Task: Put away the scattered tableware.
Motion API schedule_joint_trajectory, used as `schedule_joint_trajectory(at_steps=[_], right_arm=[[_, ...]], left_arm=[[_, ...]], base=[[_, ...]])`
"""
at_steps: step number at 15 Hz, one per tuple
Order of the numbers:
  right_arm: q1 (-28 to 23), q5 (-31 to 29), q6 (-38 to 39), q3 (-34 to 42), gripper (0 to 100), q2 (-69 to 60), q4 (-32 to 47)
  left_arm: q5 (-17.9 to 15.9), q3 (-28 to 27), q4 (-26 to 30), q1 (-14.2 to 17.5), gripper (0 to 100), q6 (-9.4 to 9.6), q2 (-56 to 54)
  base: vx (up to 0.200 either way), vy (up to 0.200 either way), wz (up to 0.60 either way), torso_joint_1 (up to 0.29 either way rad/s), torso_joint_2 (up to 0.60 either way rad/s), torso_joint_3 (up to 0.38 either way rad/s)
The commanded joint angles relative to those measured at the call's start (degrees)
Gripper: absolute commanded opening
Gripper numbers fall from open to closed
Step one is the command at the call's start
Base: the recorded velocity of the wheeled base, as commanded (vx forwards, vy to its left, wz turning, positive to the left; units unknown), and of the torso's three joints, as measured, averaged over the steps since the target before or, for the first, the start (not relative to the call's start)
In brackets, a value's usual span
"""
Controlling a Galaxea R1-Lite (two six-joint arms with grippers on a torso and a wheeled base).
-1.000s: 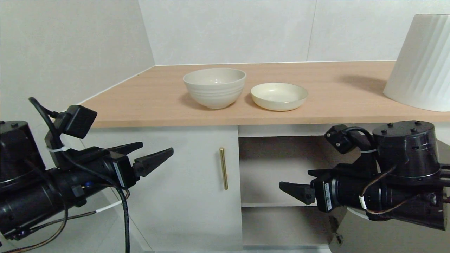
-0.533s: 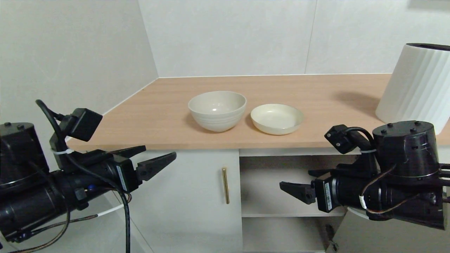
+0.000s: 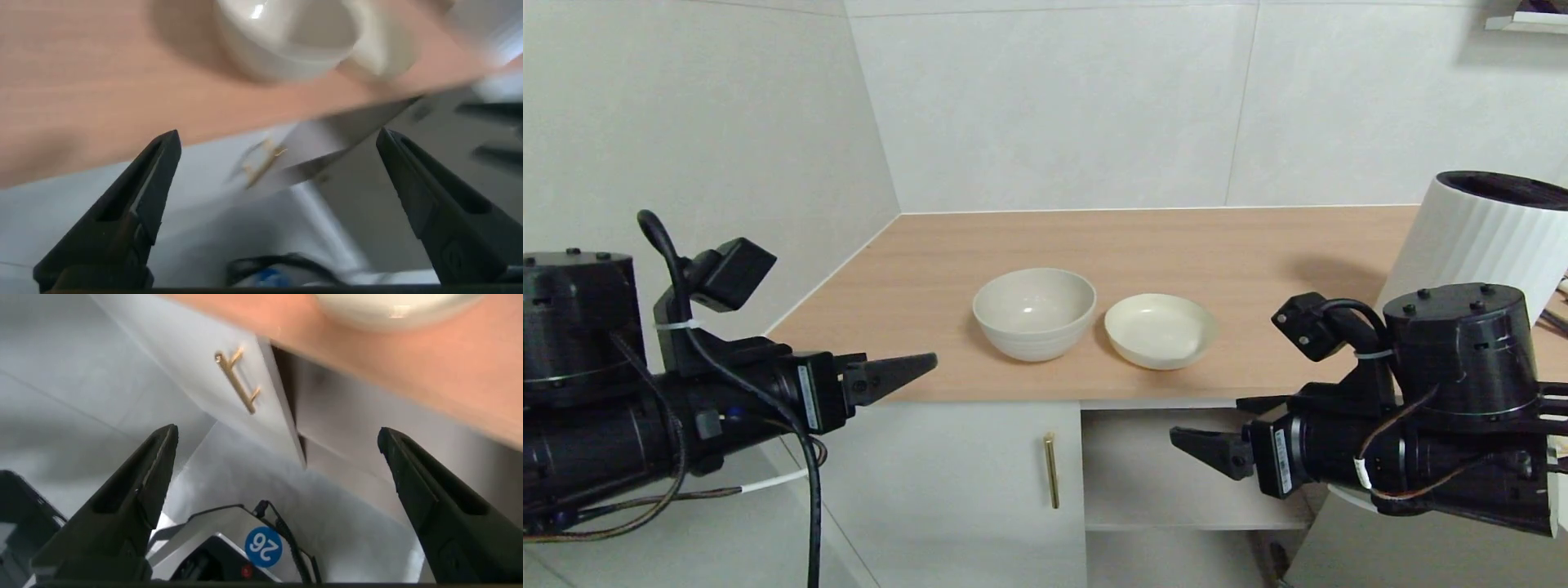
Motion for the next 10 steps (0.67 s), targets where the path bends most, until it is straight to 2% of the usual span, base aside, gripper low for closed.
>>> schedule_joint_trajectory(at_steps=[1, 4, 5, 7, 10], right_arm=[[0.0, 0.0, 0.0, 0.0, 100, 0.2, 0.0], [-0.2, 0.0, 0.0, 0.0, 100, 0.9, -0.1], [-0.2, 0.0, -0.1, 0.0, 100, 0.9, -0.1], [-0.3, 0.0, -0.1, -0.1, 100, 1.2, -0.1], [-0.4, -0.2, -0.1, -0.8, 100, 2.2, 0.2]], left_arm=[[0.0, -3.3, 2.8, -0.8, 100, -3.88, 1.7], [0.0, -6.6, 5.7, -0.8, 100, -10.65, 4.8], [0.0, -7.2, 5.8, -0.8, 100, -12.32, 5.6], [0.1, -9.4, 7.4, -0.8, 100, -18.38, 7.6], [0.1, -11.9, 9.0, -2.3, 100, -25.68, 10.5]], base=[[0.000, 0.000, 0.00, 0.207, -0.49, -0.281], [0.000, 0.000, 0.00, 0.194, -0.45, -0.256], [0.000, 0.000, 0.00, 0.090, -0.20, -0.124], [0.000, 0.000, 0.00, 0.044, -0.09, -0.056], [0.000, 0.000, 0.00, 0.000, 0.00, 0.000]])
